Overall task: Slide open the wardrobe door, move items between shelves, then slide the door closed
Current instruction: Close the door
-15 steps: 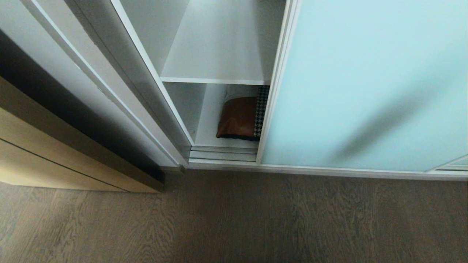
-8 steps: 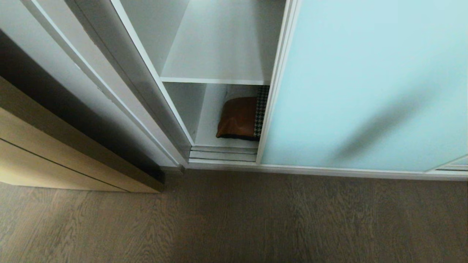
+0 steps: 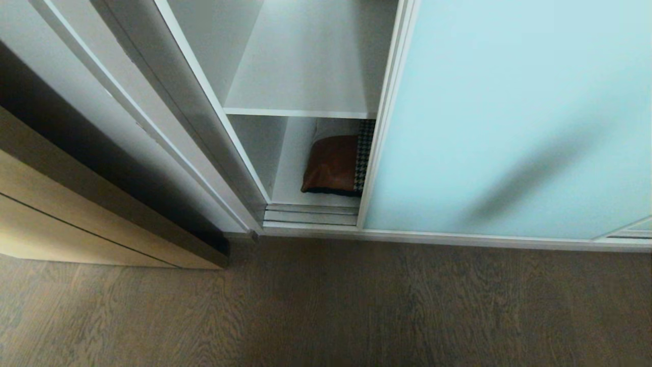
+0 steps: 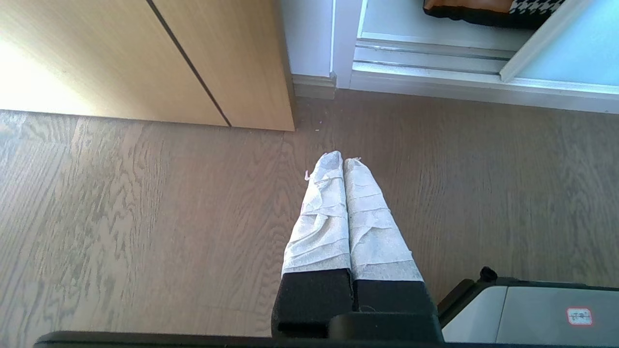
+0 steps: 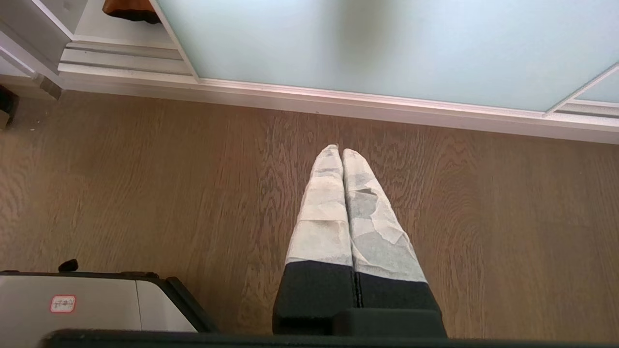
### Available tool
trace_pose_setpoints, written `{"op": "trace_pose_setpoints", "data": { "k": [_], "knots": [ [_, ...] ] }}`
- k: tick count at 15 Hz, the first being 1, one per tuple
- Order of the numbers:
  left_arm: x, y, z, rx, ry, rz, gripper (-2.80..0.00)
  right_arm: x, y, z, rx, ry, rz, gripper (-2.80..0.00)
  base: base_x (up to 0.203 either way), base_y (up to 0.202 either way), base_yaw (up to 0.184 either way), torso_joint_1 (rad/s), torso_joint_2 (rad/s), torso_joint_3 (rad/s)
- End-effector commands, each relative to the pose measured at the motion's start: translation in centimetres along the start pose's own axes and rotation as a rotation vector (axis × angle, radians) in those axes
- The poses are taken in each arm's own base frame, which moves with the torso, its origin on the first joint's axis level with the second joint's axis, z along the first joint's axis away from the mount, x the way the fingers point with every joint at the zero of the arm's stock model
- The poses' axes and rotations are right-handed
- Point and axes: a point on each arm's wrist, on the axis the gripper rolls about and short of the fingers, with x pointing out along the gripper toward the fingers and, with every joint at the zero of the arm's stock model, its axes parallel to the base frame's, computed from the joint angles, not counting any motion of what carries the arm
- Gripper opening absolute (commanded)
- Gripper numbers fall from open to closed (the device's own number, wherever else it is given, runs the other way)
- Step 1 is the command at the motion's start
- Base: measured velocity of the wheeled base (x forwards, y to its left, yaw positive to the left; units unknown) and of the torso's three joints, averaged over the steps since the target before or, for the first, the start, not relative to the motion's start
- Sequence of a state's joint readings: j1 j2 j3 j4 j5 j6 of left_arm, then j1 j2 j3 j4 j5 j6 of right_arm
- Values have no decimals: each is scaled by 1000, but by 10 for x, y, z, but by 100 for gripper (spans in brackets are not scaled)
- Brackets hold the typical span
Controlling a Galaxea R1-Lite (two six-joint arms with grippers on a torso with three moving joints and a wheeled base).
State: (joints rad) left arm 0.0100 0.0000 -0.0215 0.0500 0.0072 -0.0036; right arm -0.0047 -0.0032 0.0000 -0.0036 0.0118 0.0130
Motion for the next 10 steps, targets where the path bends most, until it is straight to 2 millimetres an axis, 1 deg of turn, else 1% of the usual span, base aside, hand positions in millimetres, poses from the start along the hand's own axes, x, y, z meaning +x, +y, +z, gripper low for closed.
{"op": "trace_pose_setpoints", "data": {
  "k": [1,10],
  "knots": [
    [0,0,0,1,2,1,-280,0,0,0,1,4,1,-280,0,0,0,0,0,0],
    [0,0,-1,14,6,2,-280,0,0,0,1,4,1,-280,0,0,0,0,0,0]
  ]
}}
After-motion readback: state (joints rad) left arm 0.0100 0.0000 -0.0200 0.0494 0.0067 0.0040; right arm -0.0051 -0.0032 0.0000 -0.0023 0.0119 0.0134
